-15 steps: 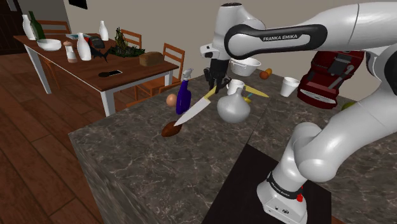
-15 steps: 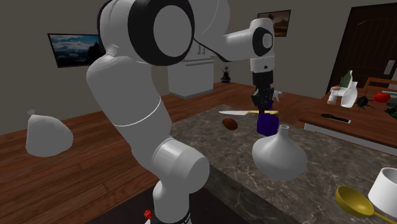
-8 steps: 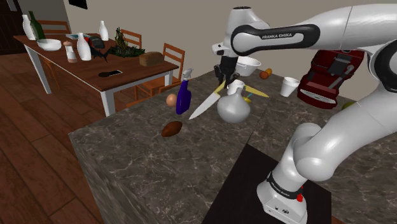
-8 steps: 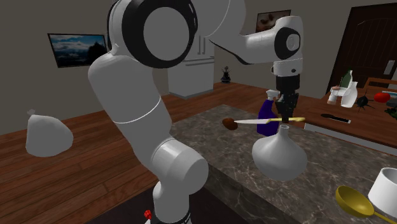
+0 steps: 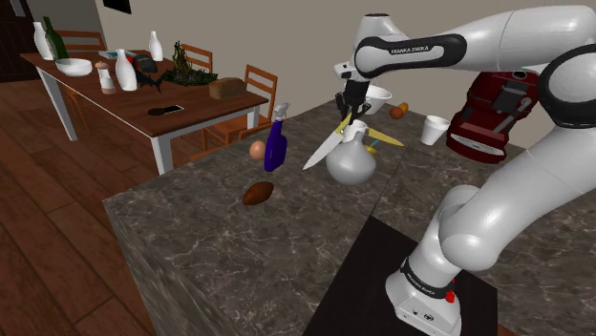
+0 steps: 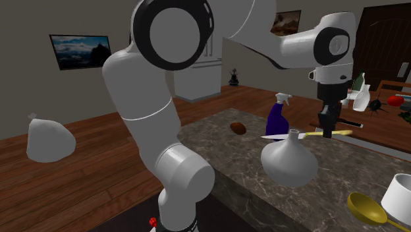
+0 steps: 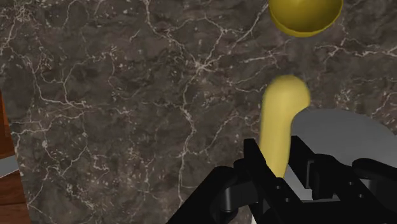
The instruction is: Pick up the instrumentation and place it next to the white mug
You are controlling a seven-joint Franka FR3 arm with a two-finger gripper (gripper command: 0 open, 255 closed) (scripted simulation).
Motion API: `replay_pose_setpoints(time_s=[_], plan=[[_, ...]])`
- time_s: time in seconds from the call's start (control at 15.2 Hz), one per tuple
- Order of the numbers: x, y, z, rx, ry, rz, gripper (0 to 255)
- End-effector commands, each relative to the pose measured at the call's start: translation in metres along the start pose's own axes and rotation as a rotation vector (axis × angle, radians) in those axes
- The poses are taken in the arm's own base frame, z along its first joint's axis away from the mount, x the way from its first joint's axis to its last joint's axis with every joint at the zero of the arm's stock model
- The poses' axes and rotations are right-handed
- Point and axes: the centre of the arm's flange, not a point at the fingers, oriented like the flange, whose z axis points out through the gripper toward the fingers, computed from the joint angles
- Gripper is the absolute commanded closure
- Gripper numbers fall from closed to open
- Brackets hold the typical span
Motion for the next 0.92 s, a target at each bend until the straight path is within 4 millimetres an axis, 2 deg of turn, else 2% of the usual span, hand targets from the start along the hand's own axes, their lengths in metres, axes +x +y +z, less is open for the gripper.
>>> replay_pose_setpoints(time_s=[0.0,0.07,0.86], plan=[[-0.029,0.002,0.005,0.0,-0.001,-0.001,255],[-0.037,0.002,0.007,0.0,-0.001,-0.001,255],[-0.026,-0.001,0.069,0.0,-0.001,-0.001,255]])
